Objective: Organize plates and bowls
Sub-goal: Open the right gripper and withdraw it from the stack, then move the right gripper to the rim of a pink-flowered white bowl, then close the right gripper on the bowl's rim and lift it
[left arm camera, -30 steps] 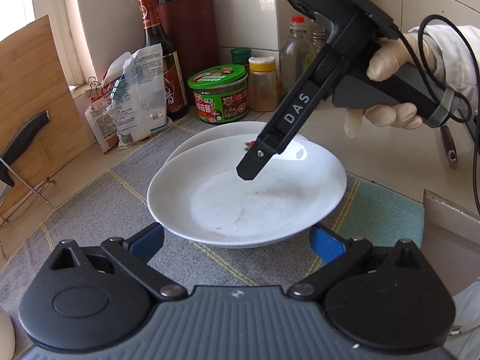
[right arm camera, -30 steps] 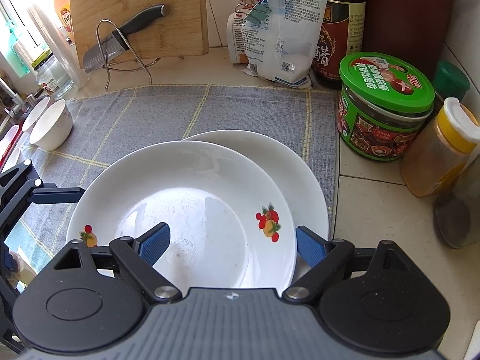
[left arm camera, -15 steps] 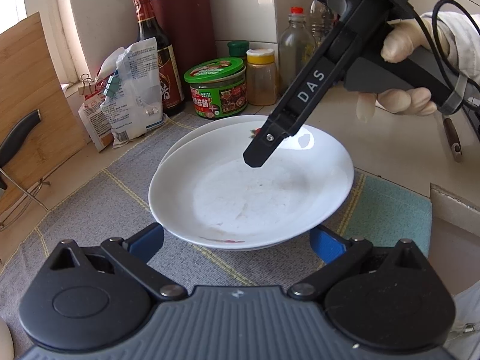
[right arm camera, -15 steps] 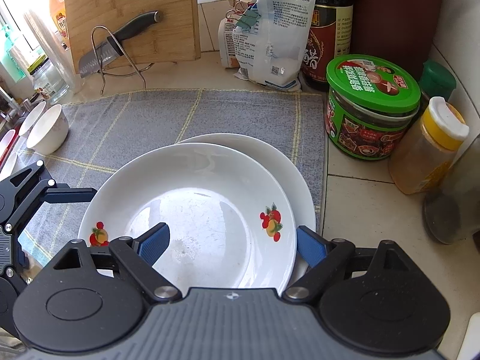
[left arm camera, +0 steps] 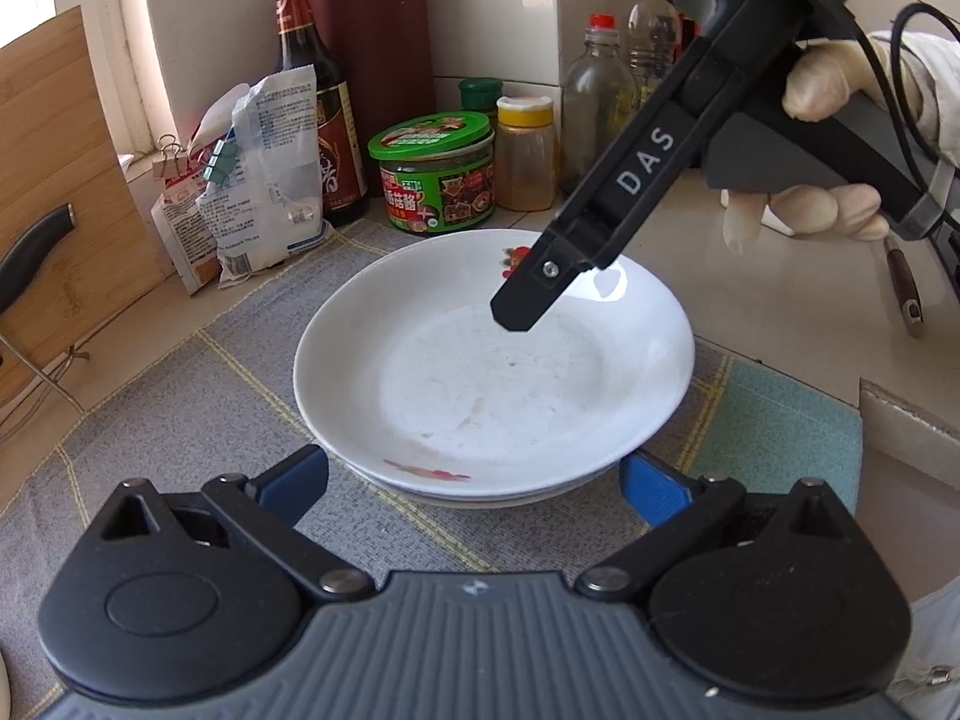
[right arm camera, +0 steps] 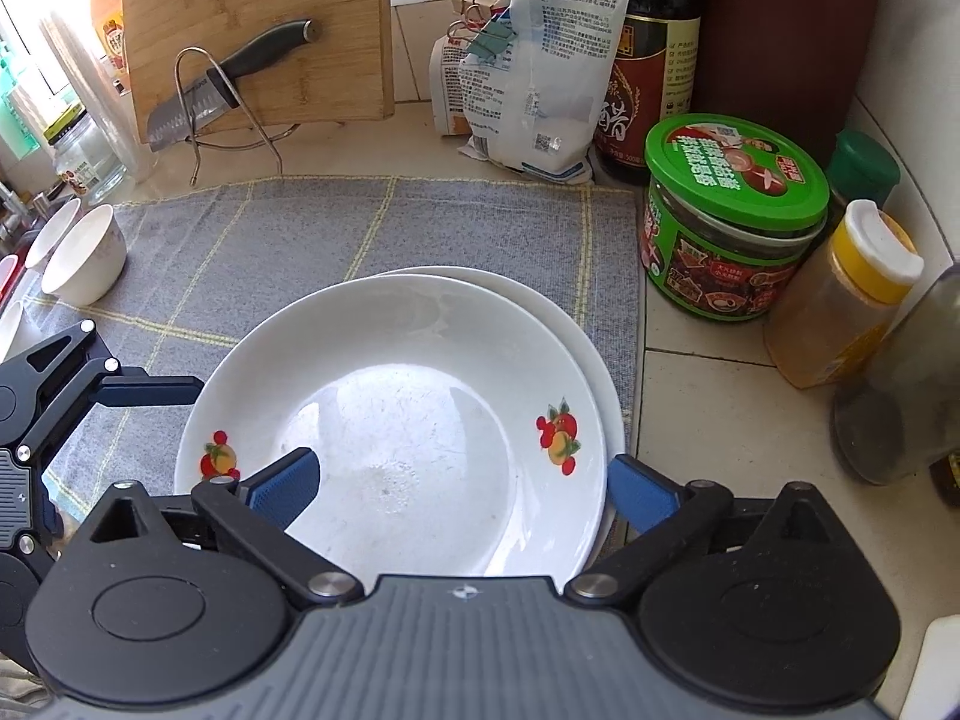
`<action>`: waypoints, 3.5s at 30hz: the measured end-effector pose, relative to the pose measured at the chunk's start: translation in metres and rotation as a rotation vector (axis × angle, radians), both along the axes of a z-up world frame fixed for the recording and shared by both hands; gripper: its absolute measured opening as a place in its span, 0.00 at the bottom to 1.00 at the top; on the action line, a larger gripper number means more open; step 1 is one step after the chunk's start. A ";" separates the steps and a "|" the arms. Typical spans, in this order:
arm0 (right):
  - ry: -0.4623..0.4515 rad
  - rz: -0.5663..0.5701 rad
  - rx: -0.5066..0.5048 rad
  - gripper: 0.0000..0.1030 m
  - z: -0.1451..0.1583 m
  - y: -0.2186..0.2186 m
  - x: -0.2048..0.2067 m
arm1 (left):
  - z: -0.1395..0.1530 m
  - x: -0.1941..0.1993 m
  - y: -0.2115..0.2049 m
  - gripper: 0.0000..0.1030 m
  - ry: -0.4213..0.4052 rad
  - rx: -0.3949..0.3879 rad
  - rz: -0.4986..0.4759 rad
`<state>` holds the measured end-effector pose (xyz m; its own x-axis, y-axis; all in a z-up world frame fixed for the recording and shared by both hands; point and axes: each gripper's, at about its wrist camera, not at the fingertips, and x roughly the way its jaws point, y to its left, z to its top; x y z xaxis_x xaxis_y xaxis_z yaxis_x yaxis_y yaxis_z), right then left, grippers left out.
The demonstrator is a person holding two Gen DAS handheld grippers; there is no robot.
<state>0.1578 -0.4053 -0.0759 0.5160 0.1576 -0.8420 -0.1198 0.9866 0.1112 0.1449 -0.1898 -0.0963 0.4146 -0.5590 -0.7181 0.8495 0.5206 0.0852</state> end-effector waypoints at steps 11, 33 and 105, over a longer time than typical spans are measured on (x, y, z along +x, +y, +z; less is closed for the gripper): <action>-0.068 0.049 -0.052 1.00 0.016 0.020 -0.008 | 0.011 -0.004 0.015 0.99 -0.009 -0.053 0.069; -0.209 0.255 0.045 1.00 0.013 0.192 -0.002 | 0.023 -0.046 0.161 0.99 -0.016 -0.080 0.536; -0.110 0.614 0.149 0.75 -0.023 0.440 0.061 | 0.000 -0.021 0.355 0.82 -0.038 -0.125 0.624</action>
<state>0.2188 0.0351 -0.0987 0.3762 0.5634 -0.7356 -0.6766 0.7094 0.1973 0.1237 0.1652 -0.0967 0.7132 -0.2824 -0.6416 0.3804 0.9247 0.0158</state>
